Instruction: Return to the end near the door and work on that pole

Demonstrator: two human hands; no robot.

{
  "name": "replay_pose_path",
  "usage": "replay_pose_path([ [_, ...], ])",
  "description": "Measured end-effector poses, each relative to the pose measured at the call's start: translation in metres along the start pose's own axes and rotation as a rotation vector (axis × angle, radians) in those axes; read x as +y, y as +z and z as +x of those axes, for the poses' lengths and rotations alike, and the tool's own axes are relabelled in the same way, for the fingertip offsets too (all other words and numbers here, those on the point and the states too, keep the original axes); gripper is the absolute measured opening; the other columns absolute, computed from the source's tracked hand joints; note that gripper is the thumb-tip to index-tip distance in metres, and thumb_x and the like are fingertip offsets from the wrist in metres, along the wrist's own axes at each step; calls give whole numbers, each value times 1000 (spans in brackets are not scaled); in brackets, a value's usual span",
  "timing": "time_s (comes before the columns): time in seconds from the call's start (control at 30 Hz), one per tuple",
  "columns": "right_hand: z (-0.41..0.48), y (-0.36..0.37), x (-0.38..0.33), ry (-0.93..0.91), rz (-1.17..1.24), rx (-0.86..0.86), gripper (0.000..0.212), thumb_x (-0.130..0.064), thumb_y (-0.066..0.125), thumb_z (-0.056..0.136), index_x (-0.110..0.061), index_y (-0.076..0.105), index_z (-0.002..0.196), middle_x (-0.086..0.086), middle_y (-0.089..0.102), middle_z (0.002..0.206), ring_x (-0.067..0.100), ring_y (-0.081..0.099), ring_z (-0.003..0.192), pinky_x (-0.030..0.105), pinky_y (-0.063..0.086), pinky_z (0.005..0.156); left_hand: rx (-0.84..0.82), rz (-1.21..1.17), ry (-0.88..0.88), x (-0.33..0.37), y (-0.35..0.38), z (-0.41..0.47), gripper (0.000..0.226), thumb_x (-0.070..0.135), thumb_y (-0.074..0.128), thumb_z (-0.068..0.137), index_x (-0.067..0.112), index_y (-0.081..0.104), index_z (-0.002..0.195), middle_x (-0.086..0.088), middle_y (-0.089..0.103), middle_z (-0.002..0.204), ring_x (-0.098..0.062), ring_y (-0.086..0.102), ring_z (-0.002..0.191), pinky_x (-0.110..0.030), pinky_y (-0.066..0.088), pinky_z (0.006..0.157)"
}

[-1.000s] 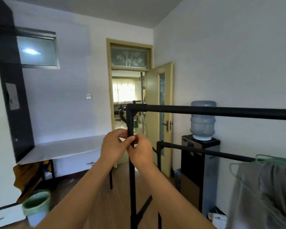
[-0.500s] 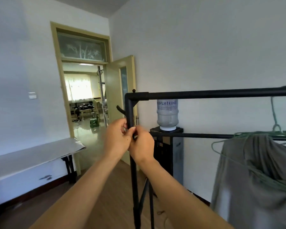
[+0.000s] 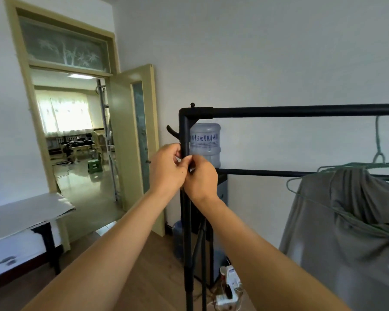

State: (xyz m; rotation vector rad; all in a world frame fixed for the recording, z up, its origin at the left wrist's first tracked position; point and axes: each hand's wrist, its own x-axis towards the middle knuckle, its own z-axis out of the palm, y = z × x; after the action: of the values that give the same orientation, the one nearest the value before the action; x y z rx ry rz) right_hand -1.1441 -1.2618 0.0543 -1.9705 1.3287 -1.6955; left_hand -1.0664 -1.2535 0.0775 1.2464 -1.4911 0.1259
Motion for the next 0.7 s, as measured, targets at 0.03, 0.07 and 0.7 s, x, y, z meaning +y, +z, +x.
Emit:
replay_pose_path([
  [0.03,8,0,7,4,0,6,7,-15,55,86,-9,59,86,11,69,83,23,58,71,28,40,61,-5,0,6,-2,10,7,18,20,68,79,8,55,74,-8,59,70,-20,53,61,-34,46,57],
  [0.07,17,0,16,3,1,12,7,-15,55,86,-10,59,86,10,68,83,21,57,69,27,38,61,-10,-5,14,-5,21,15,18,20,68,79,9,55,73,-7,58,69,-18,51,59,-31,44,55],
  [0.7,158,-12,157,96,-133,103,4,-16,55,87,-15,59,87,4,67,85,15,55,67,20,35,51,-106,-182,46,-20,206,115,10,18,67,81,13,59,80,-5,65,76,-18,62,69,-35,56,64],
])
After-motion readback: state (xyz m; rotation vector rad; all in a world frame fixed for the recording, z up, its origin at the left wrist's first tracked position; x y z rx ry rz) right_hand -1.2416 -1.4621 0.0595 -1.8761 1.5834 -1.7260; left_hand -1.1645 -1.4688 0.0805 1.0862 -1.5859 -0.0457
